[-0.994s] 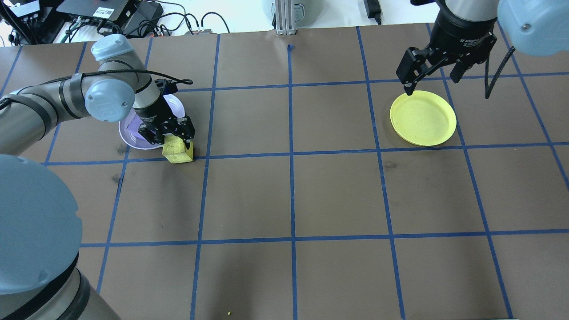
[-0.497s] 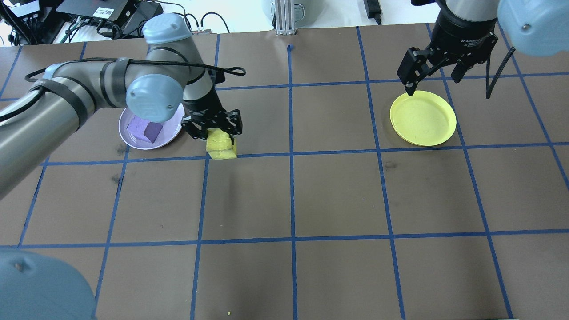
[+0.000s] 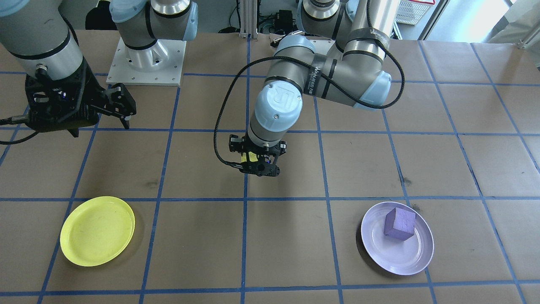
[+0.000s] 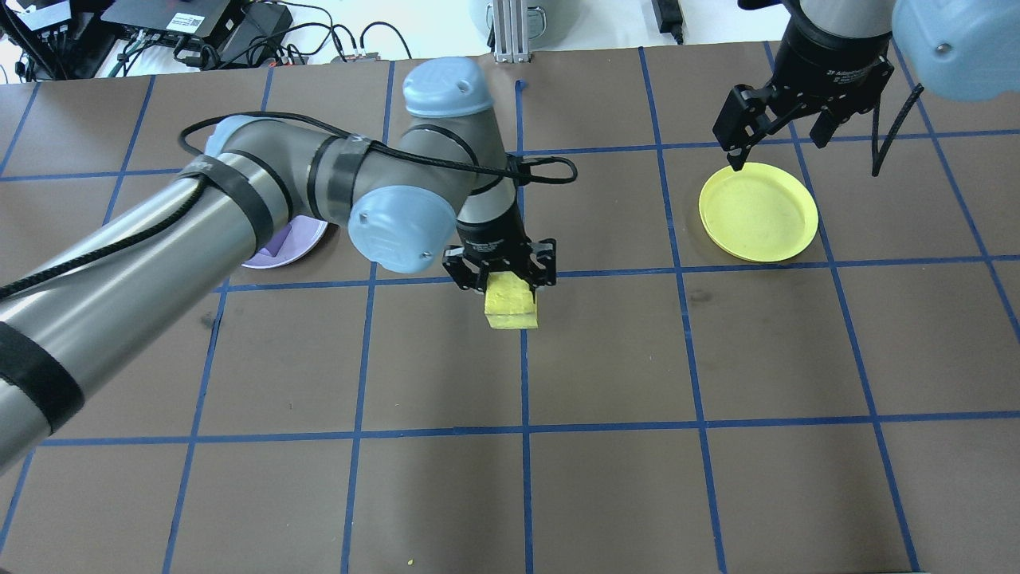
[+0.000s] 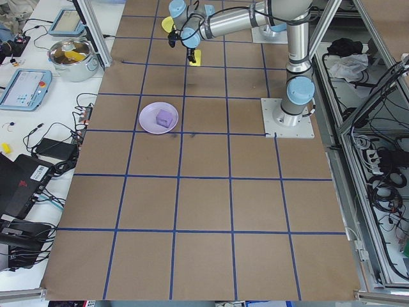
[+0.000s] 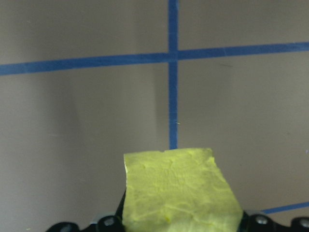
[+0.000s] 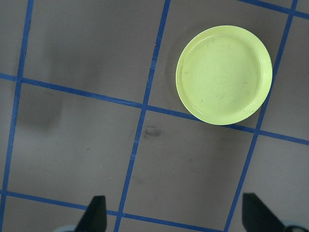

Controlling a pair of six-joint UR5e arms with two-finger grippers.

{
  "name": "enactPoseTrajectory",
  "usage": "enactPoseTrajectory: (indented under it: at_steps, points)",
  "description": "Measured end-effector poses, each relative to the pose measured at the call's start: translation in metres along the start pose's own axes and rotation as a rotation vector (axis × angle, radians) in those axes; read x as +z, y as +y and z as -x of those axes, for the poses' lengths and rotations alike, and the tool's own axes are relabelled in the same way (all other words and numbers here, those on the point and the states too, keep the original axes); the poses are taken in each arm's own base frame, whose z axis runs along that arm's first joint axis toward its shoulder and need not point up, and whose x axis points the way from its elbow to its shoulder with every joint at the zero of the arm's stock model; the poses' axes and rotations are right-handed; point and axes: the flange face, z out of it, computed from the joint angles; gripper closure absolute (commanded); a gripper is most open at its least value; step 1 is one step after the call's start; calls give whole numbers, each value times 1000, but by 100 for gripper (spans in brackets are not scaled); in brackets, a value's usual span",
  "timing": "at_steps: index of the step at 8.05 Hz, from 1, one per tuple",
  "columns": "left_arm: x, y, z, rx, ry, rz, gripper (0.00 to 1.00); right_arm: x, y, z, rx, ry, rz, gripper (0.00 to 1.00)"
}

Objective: Sort blocks by color into plates

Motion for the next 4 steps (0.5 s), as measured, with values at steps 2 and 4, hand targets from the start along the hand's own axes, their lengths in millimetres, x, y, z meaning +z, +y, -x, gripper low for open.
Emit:
enactPoseTrajectory:
  at_steps: [2, 4]
  points:
    - [29, 16, -40, 61, -16, 32, 100, 0, 0, -1, 0, 2, -5, 0]
    - [63, 8, -59, 100, -14, 8, 17, 0, -1, -1, 1, 4, -6, 0]
